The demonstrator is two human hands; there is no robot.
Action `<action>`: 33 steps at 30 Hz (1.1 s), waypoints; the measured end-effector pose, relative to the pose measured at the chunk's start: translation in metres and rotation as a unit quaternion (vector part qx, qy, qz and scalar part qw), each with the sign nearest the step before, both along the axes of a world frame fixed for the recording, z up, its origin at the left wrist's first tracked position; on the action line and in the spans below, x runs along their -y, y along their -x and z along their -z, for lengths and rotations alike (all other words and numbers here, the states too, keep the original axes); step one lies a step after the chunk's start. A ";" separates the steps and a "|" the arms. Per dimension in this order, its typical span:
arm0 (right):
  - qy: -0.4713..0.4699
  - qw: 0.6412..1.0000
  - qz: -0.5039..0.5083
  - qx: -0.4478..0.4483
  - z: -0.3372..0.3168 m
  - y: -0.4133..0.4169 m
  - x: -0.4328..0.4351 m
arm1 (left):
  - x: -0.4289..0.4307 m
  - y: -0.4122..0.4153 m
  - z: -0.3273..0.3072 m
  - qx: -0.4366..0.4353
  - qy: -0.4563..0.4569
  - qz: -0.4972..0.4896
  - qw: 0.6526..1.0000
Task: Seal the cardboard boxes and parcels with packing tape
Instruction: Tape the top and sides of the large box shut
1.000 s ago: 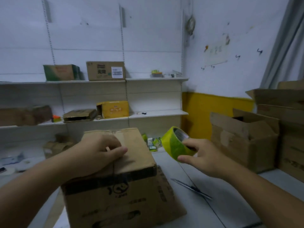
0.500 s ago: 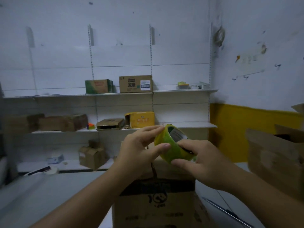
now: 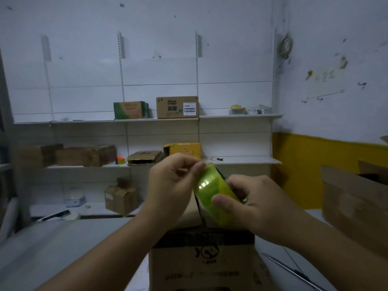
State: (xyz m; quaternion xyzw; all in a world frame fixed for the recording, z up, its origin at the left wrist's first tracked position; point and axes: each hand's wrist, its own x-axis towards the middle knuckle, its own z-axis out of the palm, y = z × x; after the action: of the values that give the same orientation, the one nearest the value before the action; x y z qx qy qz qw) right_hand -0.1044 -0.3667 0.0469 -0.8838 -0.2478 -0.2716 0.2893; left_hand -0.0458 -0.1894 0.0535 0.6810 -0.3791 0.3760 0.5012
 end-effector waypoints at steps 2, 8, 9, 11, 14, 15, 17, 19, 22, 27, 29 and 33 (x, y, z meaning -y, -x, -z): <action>0.006 0.999 -0.027 -0.025 -0.007 0.008 0.003 | -0.010 0.004 -0.017 0.006 -0.018 -0.037 0.999; -0.116 0.986 -0.117 -0.018 -0.019 0.046 -0.013 | -0.032 0.029 -0.065 -0.081 -0.116 0.009 0.990; -0.150 0.982 -0.112 -0.026 -0.016 0.052 -0.021 | -0.033 0.031 -0.070 -0.096 -0.123 0.018 0.988; -0.222 0.968 -0.094 -0.067 -0.006 0.062 -0.034 | -0.036 0.036 -0.079 -0.132 -0.129 0.026 0.982; -0.260 0.940 -0.078 -0.207 0.015 0.069 -0.041 | -0.045 0.040 -0.092 -0.139 -0.108 0.017 0.984; -0.270 0.925 -0.078 -0.255 0.022 0.072 -0.044 | -0.046 0.041 -0.095 -0.136 -0.107 0.011 0.985; -0.294 0.890 -0.131 -0.324 0.037 0.080 -0.049 | -0.048 0.040 -0.097 -0.149 -0.131 -0.009 0.980; -0.310 0.846 -0.186 -0.391 0.049 0.085 -0.054 | -0.047 0.038 -0.093 -0.184 -0.162 -0.027 0.969; -0.300 0.845 -0.171 -0.409 0.079 0.079 -0.064 | -0.042 0.035 -0.085 -0.204 -0.208 -0.083 0.953; -0.393 0.819 -0.122 -0.400 0.084 0.080 -0.067 | -0.043 0.023 -0.084 -0.185 -0.237 -0.115 0.947; -0.415 0.819 -0.113 -0.381 0.090 0.093 -0.069 | -0.048 0.013 -0.094 -0.188 -0.167 -0.090 0.964; -0.380 0.846 -0.070 -0.368 0.117 0.089 -0.075 | -0.039 -0.009 -0.103 -0.205 -0.164 -0.095 0.960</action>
State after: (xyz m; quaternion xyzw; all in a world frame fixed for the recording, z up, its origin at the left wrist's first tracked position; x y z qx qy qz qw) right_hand -0.1930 -0.2921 -0.0697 -0.7203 -0.0617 0.0219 0.6905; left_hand -0.0373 -0.1505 0.1569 0.8492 -0.2585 0.2064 0.4116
